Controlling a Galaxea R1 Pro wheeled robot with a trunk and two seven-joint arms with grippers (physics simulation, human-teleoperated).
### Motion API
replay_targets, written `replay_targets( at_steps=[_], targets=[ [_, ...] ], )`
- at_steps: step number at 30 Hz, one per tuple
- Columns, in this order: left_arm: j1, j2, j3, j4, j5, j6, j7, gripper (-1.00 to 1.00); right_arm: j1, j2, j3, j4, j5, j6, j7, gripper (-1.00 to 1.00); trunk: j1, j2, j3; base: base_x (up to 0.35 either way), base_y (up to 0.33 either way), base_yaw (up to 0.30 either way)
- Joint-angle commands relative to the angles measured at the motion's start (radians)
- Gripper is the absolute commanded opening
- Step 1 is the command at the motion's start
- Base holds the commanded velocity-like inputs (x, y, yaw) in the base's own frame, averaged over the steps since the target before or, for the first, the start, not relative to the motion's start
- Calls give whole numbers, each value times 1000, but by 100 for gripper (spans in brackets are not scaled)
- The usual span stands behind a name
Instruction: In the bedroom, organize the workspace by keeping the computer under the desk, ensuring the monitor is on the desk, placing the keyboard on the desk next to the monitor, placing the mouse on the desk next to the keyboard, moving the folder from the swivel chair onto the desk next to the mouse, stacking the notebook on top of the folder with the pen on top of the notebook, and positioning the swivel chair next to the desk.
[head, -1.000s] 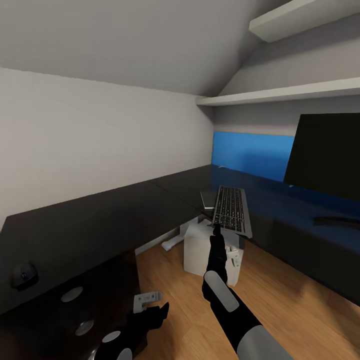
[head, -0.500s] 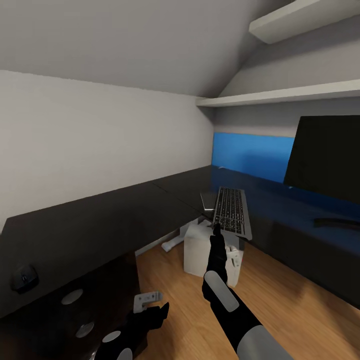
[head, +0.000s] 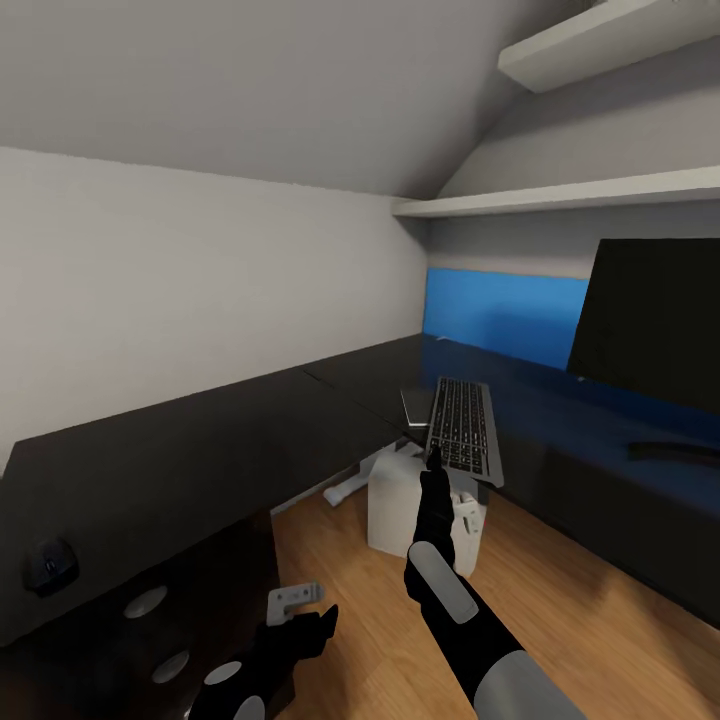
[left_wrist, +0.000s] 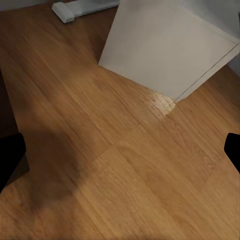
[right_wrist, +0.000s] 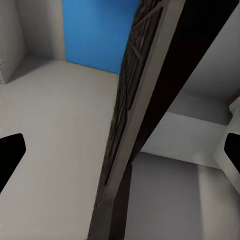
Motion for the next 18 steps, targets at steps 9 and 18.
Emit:
replay_targets(
  at_steps=[9,18],
  targets=[
    [-1,1,-3,-2,11,1,10,100,-1,0,2,0,-7,-5,1,100,-4,7,2,0,0,0],
    [-1,1,-3,-1,11,1,10,100,-1,0,1,1,-6,-5,-1,100,-4,7,2,0,0,0]
  ],
)
